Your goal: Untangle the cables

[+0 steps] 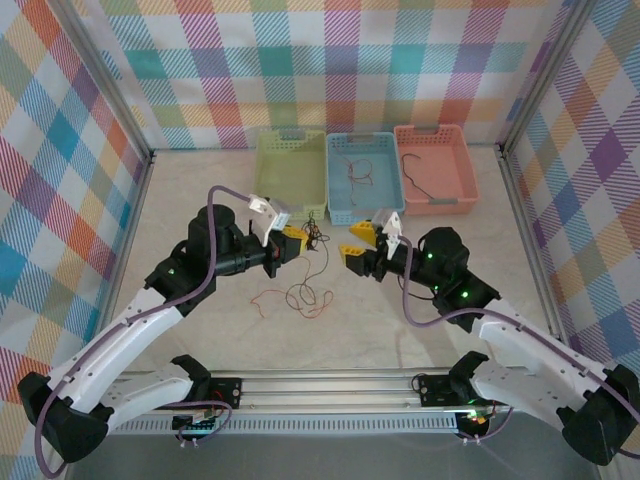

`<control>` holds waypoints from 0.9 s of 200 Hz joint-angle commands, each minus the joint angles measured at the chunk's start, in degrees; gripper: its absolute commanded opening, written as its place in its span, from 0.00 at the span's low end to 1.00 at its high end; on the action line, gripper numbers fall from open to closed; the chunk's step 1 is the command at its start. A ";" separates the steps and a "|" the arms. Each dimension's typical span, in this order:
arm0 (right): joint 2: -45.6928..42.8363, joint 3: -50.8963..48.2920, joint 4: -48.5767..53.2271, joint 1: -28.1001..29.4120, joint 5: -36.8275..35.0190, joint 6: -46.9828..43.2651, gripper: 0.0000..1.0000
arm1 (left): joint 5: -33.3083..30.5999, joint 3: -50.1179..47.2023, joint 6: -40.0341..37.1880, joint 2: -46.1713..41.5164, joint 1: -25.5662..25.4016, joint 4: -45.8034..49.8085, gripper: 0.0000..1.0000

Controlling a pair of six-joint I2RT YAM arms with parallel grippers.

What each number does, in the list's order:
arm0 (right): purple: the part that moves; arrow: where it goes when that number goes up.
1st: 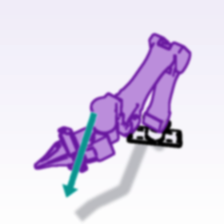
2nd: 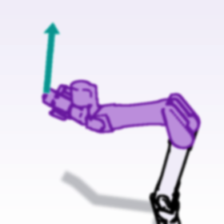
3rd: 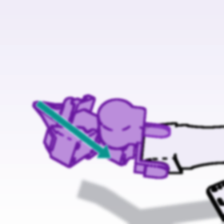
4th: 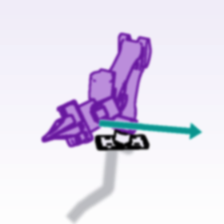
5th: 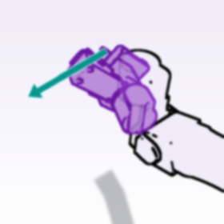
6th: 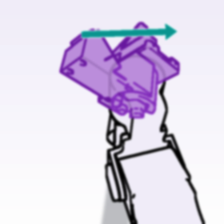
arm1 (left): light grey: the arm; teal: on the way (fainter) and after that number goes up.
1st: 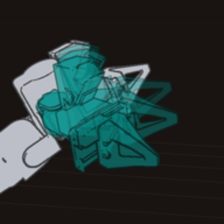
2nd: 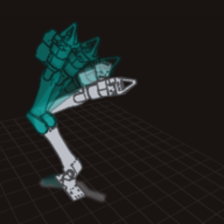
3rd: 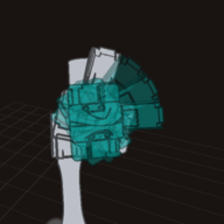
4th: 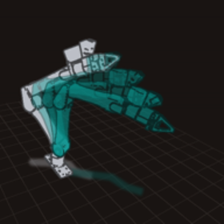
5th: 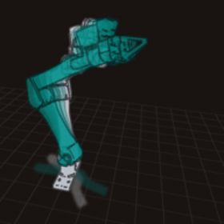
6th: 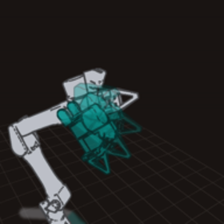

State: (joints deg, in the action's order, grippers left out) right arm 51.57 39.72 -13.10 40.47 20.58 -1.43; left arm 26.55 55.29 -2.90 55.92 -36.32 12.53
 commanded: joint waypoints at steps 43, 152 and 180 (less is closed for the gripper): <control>0.63 1.38 3.81 -0.13 8.32 -3.75 0.40 | 9.79 -0.99 -3.34 -2.92 -0.42 -3.63 0.00; 1.44 5.88 3.52 0.18 9.85 -22.87 0.53 | 12.30 -0.36 -3.26 -2.81 -0.95 -2.59 0.00; 3.69 7.13 3.05 0.38 11.41 -23.95 0.50 | 12.10 0.08 -3.26 -2.55 -1.10 -2.06 0.00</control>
State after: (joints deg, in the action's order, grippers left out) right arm 53.84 44.58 -8.14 40.49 29.10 -21.71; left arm 37.54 54.41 -5.43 53.23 -36.73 10.61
